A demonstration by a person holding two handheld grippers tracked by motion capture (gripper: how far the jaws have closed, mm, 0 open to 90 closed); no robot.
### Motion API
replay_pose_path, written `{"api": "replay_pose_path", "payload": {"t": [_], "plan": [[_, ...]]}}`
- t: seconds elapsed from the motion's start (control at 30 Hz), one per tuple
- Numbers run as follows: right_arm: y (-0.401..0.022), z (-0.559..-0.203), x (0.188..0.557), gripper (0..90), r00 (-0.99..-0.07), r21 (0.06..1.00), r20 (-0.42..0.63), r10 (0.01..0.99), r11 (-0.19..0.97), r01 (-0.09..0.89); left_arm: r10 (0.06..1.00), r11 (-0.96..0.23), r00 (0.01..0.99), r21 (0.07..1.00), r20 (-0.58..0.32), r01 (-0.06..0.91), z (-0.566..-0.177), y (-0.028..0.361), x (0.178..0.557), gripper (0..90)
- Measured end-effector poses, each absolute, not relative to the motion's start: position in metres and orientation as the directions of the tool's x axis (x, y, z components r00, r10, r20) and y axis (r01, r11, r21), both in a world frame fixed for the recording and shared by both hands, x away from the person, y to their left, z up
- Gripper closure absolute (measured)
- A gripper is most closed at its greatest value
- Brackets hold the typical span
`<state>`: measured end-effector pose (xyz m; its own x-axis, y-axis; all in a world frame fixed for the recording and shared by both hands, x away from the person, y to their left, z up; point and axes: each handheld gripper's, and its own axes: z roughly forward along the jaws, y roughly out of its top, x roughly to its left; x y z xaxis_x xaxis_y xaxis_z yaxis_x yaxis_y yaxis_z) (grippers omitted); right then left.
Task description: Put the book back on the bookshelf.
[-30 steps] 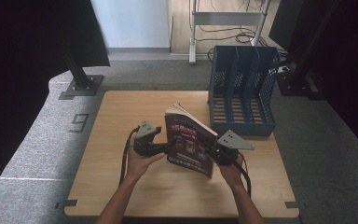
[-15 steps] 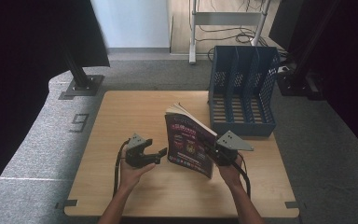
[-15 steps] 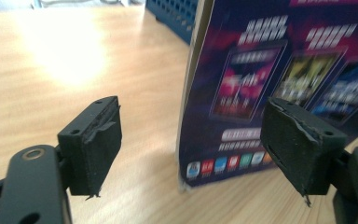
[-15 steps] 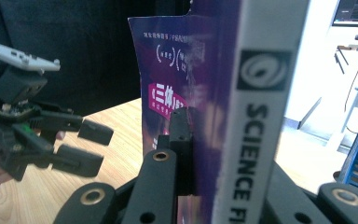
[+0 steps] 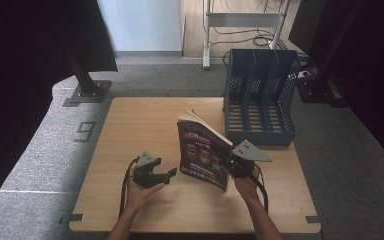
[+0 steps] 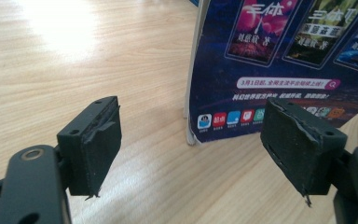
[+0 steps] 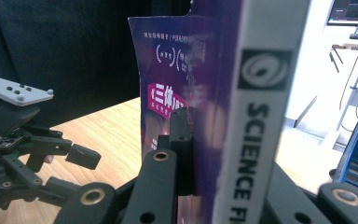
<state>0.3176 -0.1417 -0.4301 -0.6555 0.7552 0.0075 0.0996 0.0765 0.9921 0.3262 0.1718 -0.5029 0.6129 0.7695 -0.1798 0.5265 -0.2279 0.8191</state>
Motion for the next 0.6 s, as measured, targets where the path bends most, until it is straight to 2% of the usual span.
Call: {"api": "replay_pose_path", "payload": {"t": [0.37, 0.6], "plan": [[-0.137, -0.423, 0.313, 81.7, -0.647, 0.993, 0.053, 0.76, 0.029, 0.116, 0.78, -0.23, 0.597, 0.802, -0.186, 0.551, -0.512, 0.18, 0.325, 20.8], [-0.134, -0.409, 0.307, 81.8, -0.64, 0.996, 0.026, 0.768, 0.035, 0.082, 0.787, -0.218, 0.585, 0.8, -0.194, 0.558, -0.513, 0.186, 0.326, 21.1]]}}
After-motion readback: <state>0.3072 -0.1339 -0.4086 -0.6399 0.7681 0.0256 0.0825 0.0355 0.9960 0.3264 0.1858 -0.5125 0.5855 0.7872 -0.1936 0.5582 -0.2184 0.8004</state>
